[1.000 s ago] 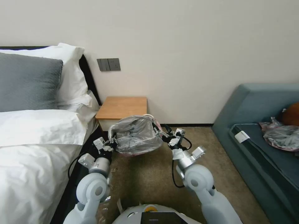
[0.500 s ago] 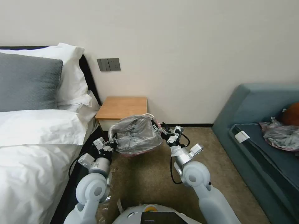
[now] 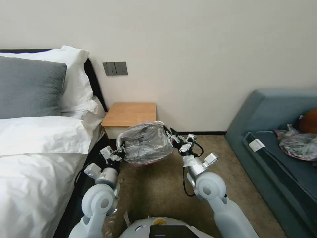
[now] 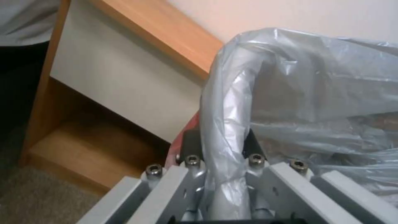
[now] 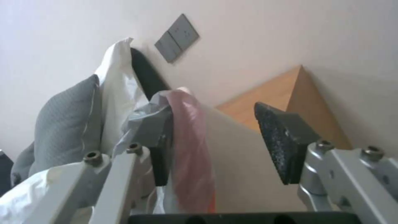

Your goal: Pick up the garbage bag from the table and place it over the trash can.

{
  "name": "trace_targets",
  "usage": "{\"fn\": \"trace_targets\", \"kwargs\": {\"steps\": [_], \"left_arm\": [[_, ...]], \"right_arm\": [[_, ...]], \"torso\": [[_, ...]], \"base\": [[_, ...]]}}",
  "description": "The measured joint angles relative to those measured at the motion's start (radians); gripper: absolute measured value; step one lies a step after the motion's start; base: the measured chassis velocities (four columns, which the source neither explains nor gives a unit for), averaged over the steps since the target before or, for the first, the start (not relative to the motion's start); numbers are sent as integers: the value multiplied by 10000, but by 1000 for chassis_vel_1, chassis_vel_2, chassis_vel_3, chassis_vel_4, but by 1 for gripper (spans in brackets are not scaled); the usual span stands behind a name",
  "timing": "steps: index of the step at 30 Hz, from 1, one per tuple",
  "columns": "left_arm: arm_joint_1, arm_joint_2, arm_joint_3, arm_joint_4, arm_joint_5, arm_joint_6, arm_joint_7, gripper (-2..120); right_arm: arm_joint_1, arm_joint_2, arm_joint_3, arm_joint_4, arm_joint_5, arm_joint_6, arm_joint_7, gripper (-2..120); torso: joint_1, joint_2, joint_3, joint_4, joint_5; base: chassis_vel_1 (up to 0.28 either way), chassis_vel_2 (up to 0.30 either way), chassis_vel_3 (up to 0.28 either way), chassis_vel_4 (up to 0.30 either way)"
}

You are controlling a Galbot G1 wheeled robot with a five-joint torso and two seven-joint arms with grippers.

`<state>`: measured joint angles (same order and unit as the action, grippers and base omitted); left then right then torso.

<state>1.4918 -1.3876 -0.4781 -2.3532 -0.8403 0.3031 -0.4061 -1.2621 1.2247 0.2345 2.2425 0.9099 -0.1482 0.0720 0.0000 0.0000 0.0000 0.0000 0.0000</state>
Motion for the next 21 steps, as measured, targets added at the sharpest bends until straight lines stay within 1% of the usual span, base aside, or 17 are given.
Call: {"fn": "trace_targets", "kwargs": {"steps": [4, 5, 7, 9, 10, 11, 14, 15, 18, 21], "left_arm": [[-15, 5, 1, 24, -1, 0, 1, 3], [-24, 6, 0, 43, -2, 0, 3, 3], [-43, 1, 10, 85, -14, 0, 7, 3], [-48, 1, 14, 94, -15, 0, 8, 3], [-66, 5, 25, 119, -25, 0, 13, 3], [-66, 5, 25, 119, -25, 0, 13, 3], [-115, 35, 26, 165, -43, 0, 18, 3], [-115, 35, 26, 165, -43, 0, 18, 3], [-140, 45, 26, 208, -57, -1, 26, 3], [-138, 43, 25, 242, -58, -1, 40, 3]], "right_arm": [[25, -2, -1, -5, 50, 0, 0, 48], [46, 1, -1, -5, 79, 0, 3, 44], [102, 10, -6, -5, 152, 0, 16, 33], [113, 9, -8, -5, 163, 0, 17, 32], [152, -1, -16, -8, 205, 0, 18, 24], [152, -1, -16, -8, 205, 0, 18, 24], [193, -19, -29, -40, 261, 0, 20, 8], [193, -19, -29, -40, 261, 0, 20, 8], [241, -20, -39, -36, 321, -1, 21, 0], [296, -22, -44, 46, 428, -3, 58, 0]], "torso": [[0, 1, 0, 0, 0], [0, 0, 0, 0, 0], [0, 0, 0, 0, 0], [0, 0, 0, 0, 0], [0, 0, 0, 0, 0], [0, 0, 0, 0, 0], [0, 0, 0, 0, 0], [0, 0, 0, 0, 0], [0, 0, 0, 0, 0], [0, 0, 0, 0, 0]], "base": [[0, 0, 0, 0], [0, 0, 0, 0], [0, 0, 0, 0], [0, 0, 0, 0], [0, 0, 0, 0], [0, 0, 0, 0], [0, 0, 0, 0], [0, 0, 0, 0], [0, 0, 0, 0], [0, 0, 0, 0]]}}
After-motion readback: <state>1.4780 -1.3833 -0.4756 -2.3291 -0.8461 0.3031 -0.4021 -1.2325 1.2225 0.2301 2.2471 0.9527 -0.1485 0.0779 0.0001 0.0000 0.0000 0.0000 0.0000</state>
